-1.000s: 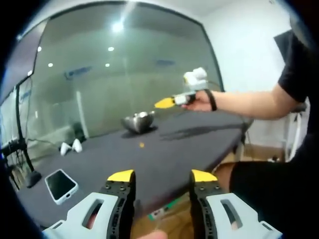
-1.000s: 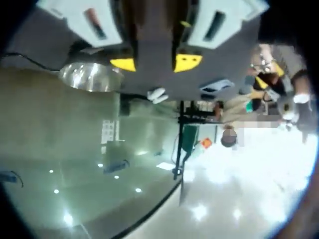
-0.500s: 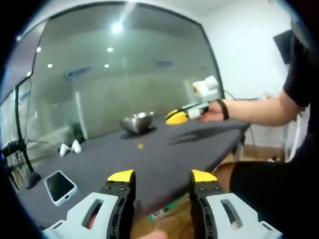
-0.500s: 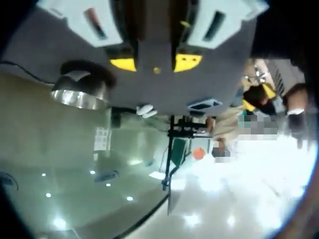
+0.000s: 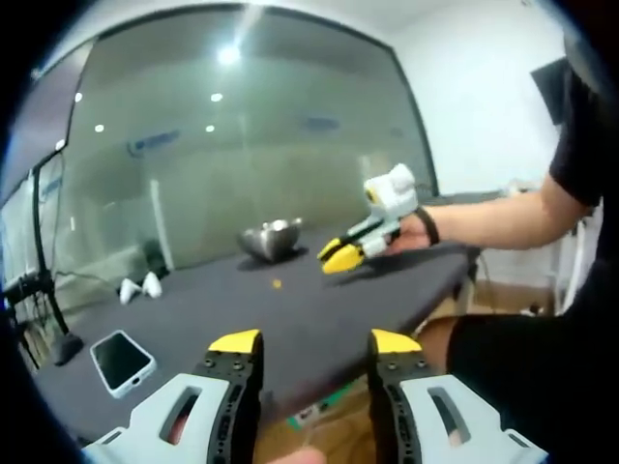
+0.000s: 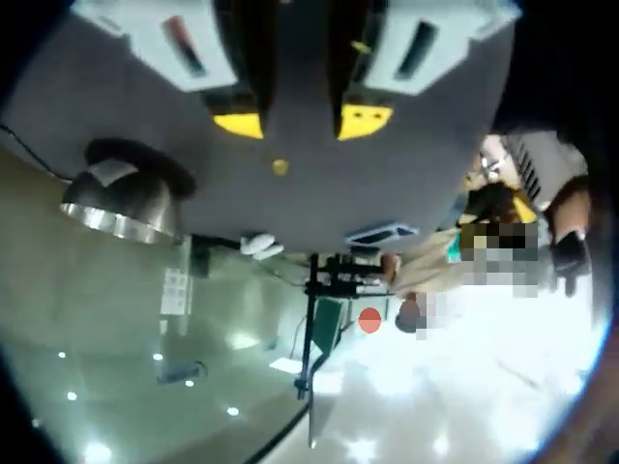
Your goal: Pick up the QQ candy scattered on the table and place it into the stainless steel bowl on the table
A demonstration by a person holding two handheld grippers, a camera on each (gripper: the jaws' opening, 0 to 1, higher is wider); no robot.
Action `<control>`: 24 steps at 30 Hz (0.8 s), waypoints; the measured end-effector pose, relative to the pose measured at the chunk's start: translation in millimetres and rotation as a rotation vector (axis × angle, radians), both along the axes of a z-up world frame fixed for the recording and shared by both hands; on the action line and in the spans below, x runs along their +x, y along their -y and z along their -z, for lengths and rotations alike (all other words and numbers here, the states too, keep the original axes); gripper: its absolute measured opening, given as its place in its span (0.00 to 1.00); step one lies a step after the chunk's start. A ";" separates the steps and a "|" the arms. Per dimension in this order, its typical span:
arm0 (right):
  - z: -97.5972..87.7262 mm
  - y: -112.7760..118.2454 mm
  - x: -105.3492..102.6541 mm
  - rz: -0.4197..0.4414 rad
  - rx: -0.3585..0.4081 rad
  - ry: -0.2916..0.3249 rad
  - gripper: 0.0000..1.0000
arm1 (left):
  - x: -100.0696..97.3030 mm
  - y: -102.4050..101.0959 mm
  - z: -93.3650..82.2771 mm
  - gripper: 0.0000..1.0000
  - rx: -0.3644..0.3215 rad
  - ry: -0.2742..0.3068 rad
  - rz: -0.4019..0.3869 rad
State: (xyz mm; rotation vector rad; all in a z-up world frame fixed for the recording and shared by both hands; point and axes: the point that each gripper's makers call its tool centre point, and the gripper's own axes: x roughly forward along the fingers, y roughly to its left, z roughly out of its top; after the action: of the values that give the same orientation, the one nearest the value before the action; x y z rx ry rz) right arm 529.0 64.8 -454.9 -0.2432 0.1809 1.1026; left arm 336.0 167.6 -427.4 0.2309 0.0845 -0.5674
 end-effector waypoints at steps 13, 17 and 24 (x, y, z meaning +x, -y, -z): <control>16.8 -36.4 31.6 0.002 -0.057 -0.003 0.26 | 2.1 -1.1 4.8 0.45 -0.007 -0.008 -0.002; 17.7 -53.1 34.2 -0.004 -0.079 0.004 0.26 | 0.6 -4.8 6.8 0.45 -0.015 -0.014 -0.010; 20.2 -65.6 43.1 0.008 -0.071 -0.042 0.26 | 0.0 -10.8 5.9 0.44 -0.022 -0.009 -0.019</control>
State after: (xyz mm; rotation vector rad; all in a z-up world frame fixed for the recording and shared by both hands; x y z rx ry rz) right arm 572.1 130.5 -475.0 -0.2823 0.2585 1.0950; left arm 335.9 178.4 -433.3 0.2063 0.0894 -0.5500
